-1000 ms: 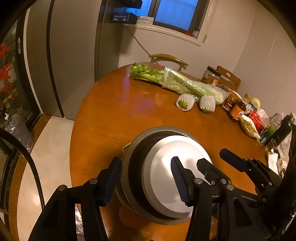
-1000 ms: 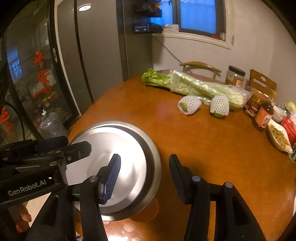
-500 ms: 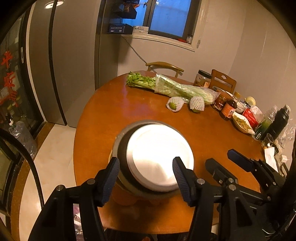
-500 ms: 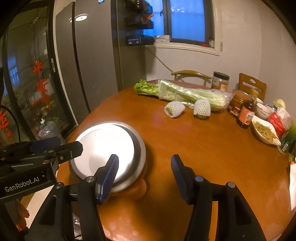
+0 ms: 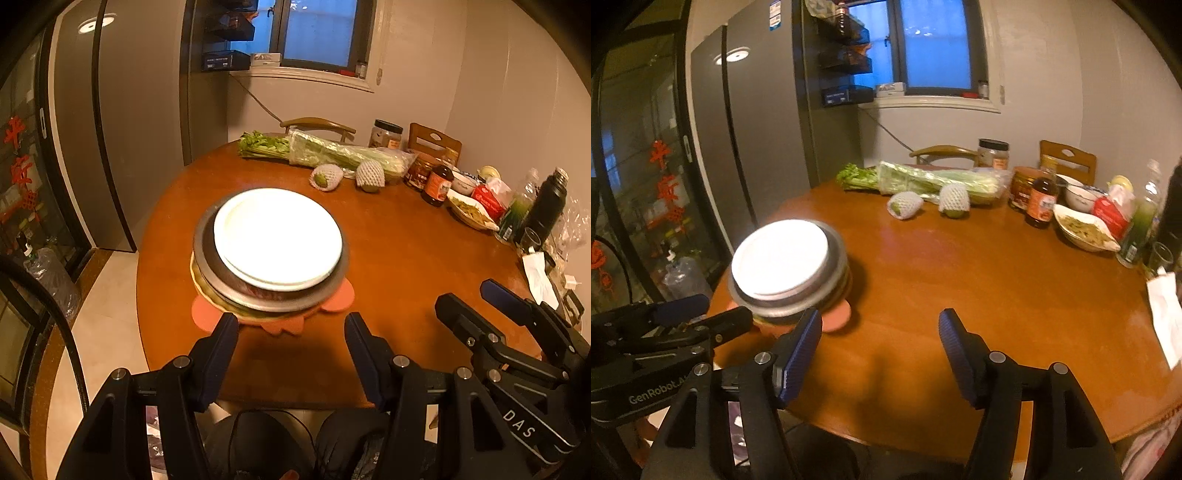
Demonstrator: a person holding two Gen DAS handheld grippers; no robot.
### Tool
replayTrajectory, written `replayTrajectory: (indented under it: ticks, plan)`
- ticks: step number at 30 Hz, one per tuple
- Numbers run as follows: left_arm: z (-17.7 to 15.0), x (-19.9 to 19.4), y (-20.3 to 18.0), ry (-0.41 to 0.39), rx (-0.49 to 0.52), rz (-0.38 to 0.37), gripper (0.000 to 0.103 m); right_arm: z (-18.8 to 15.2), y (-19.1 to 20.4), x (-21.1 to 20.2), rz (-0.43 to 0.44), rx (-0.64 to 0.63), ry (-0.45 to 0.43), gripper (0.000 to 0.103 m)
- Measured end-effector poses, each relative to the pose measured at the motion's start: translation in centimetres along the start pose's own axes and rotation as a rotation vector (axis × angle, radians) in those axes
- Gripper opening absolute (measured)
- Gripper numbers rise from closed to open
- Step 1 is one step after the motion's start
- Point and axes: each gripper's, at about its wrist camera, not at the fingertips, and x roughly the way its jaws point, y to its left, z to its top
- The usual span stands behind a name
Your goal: Organize plates and bowls
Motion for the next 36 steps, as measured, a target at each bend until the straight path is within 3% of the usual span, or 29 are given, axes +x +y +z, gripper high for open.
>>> replayTrajectory:
  ticks: [16,36]
  plan:
    - [-4.0,-0.8,-1.4,0.009,0.043,0.003,0.060,-4.3,-0.8,-2.7,-0.010,0.032,-0.009,0.068]
    - [-5.4,-1.5,-0.9,-0.003,0.054,0.016,0.060,-6.6,-0.1,-3.0,-0.003,0.028,0.022,0.068]
